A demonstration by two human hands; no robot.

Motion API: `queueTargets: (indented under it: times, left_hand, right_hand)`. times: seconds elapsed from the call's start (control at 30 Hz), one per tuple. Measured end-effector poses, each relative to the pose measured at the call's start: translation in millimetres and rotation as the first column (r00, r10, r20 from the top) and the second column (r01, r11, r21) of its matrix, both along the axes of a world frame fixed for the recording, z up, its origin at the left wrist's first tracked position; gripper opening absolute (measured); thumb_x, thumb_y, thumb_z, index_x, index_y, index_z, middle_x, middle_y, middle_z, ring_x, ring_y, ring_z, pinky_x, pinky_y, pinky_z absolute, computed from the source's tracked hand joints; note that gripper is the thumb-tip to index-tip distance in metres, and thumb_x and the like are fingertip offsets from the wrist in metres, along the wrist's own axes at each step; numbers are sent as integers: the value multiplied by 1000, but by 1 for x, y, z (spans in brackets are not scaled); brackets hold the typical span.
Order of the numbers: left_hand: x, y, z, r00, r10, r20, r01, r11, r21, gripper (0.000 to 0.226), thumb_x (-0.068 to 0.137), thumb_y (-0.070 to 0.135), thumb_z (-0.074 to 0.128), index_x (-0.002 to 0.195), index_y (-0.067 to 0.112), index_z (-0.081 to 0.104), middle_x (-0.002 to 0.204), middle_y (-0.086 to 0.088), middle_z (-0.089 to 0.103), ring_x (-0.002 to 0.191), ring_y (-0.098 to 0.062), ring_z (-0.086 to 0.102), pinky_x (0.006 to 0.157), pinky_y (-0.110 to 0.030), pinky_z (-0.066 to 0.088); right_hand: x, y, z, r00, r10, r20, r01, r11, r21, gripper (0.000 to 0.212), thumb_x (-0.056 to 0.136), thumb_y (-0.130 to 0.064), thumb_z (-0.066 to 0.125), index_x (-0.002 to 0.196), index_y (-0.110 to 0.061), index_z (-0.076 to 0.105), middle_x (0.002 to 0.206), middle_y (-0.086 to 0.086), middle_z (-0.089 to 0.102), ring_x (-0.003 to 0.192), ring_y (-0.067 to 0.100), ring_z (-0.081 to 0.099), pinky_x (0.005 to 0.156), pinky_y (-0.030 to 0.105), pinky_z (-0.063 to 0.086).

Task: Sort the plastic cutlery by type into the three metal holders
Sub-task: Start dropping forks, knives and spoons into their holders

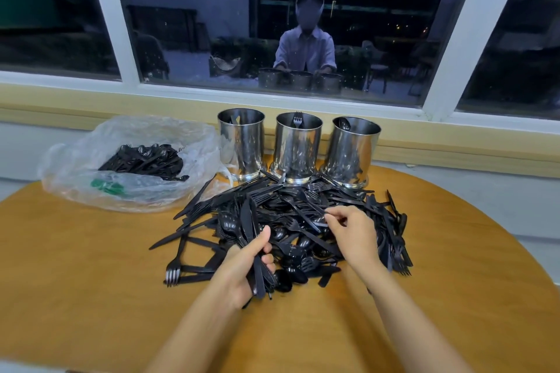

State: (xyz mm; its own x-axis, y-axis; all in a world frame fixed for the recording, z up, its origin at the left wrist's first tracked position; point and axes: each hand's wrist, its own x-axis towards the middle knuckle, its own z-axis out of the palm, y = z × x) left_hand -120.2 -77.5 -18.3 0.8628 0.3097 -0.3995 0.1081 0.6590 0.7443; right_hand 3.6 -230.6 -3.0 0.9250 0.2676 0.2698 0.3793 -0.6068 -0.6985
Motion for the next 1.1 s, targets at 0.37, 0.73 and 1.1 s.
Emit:
queueTargets:
  times: [0.37, 0.73, 1.1]
  left_hand:
    - [-6, -16, 5, 993, 36, 111, -55, 982, 180, 68, 60, 59, 78, 93, 2, 61, 72, -7, 63, 66, -18, 61, 72, -37, 52]
    - [-13, 1, 0, 989, 123, 78, -123, 992, -5, 10, 95, 16, 63, 97, 7, 60, 67, 0, 54, 54, -11, 48, 55, -24, 46]
    - [-23, 16, -2, 997, 22, 74, -18, 998, -58, 16, 92, 12, 65, 107, 7, 59, 73, -3, 57, 56, -12, 48, 50, -26, 49]
  right_hand:
    - [-81, 23, 6, 954, 286, -89, -222, 875, 431, 5, 83, -8, 74, 85, -12, 73, 67, -5, 69, 62, -2, 63, 61, 10, 47]
    - [-50, 11, -10, 937, 349, -8, -343, 924, 167, 11, 89, -18, 68, 94, -21, 78, 88, -13, 70, 82, -3, 62, 74, 9, 44]
    - [14, 22, -31, 992, 123, -20, -117, 857, -502, 20, 95, -17, 60, 115, -15, 63, 109, 5, 66, 101, 24, 62, 81, 36, 54]
